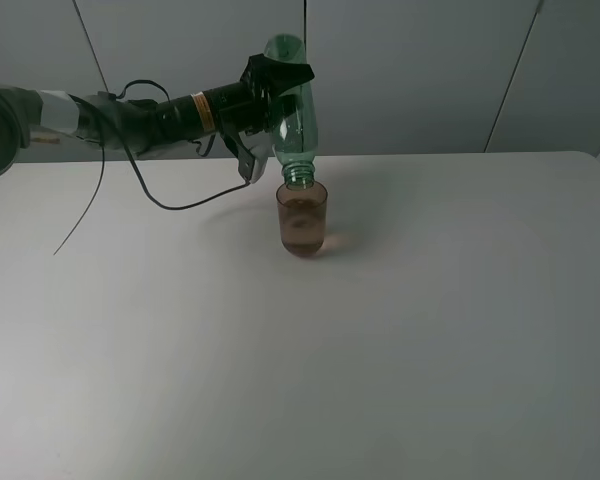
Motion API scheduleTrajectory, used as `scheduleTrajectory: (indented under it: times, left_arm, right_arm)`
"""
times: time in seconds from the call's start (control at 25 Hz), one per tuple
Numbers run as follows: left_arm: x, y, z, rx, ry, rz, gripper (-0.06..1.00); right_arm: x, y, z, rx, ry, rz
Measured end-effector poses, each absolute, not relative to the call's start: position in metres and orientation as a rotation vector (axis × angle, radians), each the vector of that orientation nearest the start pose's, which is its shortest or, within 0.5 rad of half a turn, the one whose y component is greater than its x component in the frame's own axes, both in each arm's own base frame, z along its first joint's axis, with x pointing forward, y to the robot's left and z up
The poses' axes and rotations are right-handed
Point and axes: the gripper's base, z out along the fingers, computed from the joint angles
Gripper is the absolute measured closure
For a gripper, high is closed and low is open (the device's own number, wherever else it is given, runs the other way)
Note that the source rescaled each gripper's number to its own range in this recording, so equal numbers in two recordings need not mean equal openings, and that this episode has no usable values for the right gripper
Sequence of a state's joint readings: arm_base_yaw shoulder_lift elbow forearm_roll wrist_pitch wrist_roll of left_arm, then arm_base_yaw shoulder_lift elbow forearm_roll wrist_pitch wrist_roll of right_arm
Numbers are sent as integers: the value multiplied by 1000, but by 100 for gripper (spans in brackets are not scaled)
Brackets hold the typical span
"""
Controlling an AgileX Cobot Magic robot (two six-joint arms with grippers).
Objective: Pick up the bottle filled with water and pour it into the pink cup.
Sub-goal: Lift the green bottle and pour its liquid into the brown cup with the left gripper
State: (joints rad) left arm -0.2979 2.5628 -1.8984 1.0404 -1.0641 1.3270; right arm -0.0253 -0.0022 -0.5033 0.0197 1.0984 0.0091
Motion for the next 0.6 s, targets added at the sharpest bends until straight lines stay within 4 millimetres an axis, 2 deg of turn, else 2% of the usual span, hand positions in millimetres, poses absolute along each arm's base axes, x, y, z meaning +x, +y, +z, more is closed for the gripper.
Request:
scheduleTrajectory:
  times: [0.36,0.6]
  left_arm:
    - [494,-225,140,1515,-120,786,94]
    - [493,-227,150,1503,-134,796,94]
  right_arm:
    - [-7,2,275,34,2076,14]
    - [-7,2,275,34,2076,14]
